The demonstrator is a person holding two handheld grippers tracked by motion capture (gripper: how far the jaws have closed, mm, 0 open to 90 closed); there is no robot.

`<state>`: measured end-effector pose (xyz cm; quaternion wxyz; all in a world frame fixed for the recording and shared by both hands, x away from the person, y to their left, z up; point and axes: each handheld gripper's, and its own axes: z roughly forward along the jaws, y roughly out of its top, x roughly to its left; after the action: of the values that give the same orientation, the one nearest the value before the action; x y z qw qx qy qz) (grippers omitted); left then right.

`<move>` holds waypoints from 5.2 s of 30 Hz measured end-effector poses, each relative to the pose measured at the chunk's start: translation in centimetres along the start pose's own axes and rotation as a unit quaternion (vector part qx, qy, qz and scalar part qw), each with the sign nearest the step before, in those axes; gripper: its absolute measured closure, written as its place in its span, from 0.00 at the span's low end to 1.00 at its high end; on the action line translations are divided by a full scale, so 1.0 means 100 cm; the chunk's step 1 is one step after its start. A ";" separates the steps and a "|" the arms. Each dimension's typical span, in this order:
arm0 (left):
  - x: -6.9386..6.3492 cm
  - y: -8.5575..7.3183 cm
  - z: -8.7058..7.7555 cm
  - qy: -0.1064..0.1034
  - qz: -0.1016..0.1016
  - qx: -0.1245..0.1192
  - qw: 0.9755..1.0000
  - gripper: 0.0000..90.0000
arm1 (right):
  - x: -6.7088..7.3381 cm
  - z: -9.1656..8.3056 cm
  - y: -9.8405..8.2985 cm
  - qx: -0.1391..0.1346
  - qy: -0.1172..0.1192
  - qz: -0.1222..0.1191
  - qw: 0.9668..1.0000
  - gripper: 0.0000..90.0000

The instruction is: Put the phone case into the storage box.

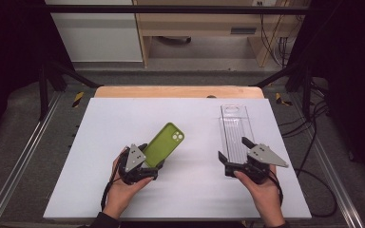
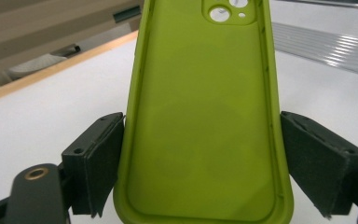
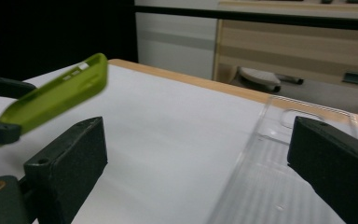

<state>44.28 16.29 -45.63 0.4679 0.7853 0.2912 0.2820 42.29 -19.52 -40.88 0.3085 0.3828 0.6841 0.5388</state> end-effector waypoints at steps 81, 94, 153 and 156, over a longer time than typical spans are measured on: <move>-0.030 0.015 -0.021 0.090 0.066 -0.076 0.991 0.18 | 0.060 0.093 0.047 0.050 0.158 0.100 0.981 0.74; -0.030 0.013 -0.019 0.091 0.062 -0.073 0.991 0.18 | 0.063 0.092 0.048 0.048 0.156 0.104 0.981 0.76; -0.005 -0.006 -0.010 0.030 -0.045 -0.096 0.994 0.16 | 0.066 0.102 0.069 0.052 0.103 0.060 0.992 0.85; -0.005 -0.004 -0.013 0.025 -0.051 -0.102 0.993 0.15 | 0.056 0.099 0.071 0.047 0.094 0.057 0.993 0.85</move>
<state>42.95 16.82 -45.60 0.5523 0.7101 0.3124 0.3053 49.02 -8.85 -36.28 0.1935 0.3828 0.7115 0.5566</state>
